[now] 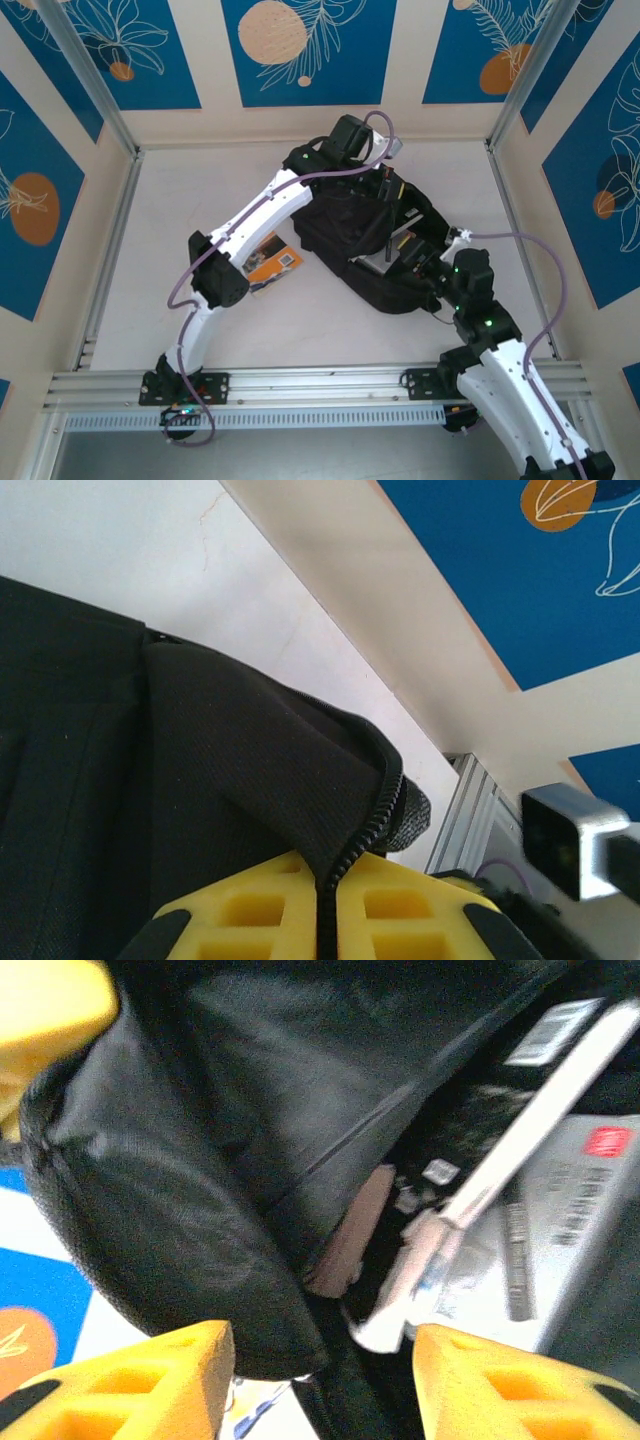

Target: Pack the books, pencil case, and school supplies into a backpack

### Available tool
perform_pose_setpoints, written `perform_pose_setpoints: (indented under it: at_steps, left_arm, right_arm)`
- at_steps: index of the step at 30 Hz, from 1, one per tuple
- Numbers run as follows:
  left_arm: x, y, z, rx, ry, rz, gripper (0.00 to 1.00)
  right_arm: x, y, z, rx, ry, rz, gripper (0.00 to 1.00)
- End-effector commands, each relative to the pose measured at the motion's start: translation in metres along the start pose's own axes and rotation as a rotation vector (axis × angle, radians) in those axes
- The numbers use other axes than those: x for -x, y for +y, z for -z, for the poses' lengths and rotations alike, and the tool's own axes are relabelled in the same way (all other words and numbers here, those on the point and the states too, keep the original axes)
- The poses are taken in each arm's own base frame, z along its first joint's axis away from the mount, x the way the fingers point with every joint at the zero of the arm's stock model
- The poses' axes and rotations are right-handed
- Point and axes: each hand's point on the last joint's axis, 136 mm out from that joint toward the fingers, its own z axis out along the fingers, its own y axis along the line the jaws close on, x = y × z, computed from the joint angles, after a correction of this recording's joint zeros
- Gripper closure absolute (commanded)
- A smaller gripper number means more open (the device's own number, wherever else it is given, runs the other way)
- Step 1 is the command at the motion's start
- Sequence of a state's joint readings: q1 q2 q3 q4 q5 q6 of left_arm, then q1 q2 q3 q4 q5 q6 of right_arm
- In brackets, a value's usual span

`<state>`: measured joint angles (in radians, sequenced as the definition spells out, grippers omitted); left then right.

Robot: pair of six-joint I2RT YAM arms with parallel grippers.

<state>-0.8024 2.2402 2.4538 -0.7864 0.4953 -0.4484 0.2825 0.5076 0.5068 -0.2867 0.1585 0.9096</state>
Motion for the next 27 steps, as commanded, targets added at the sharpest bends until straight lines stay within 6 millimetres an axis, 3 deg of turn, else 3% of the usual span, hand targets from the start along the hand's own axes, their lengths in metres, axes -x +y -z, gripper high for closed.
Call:
perform_pose_setpoints:
  at_steps: [1,3,5,7,12,15,18,21,23,25,27]
  left_arm:
    - [0.002,-0.005,-0.002,-0.040,-0.002,0.019,0.85]
    - [0.004,-0.010,0.002,-0.052,-0.010,0.009,0.73]
    - [0.005,-0.016,0.007,-0.069,-0.014,-0.003,0.53]
    - [0.005,-0.021,0.013,-0.078,-0.011,-0.015,0.42]
    - [0.010,-0.020,0.045,-0.037,-0.053,-0.030,0.33]
    - [0.014,-0.002,0.071,0.041,-0.124,-0.005,0.31]
    - [0.009,0.040,0.096,0.177,-0.202,0.086,0.31]
    - [-0.019,0.112,0.120,0.374,-0.254,0.291,0.30]
    - [-0.057,0.169,0.139,0.510,-0.262,0.509,0.30]
    - [-0.098,0.213,0.152,0.567,-0.252,0.709,0.30]
    - [-0.137,0.245,0.157,0.580,-0.251,0.860,0.30]
  right_arm:
    - [0.011,-0.050,0.029,-0.319,-0.045,0.057,0.53]
    - [0.026,-0.041,0.038,-0.313,-0.098,0.104,0.54]
    - [0.043,-0.023,0.047,-0.279,-0.152,0.154,0.57]
    - [0.058,-0.005,0.054,-0.246,-0.186,0.211,0.57]
    - [0.090,0.024,0.069,-0.230,-0.278,0.286,0.56]
    - [0.088,0.050,0.059,-0.128,-0.230,0.356,0.56]
    - [0.067,0.073,0.032,-0.020,-0.084,0.393,0.57]
    - [0.033,0.087,-0.001,0.048,0.079,0.410,0.56]
    - [0.001,0.099,-0.023,0.074,0.194,0.469,0.56]
    - [-0.030,0.112,-0.042,0.087,0.285,0.562,0.57]
    - [-0.063,0.126,-0.059,0.116,0.389,0.636,0.56]
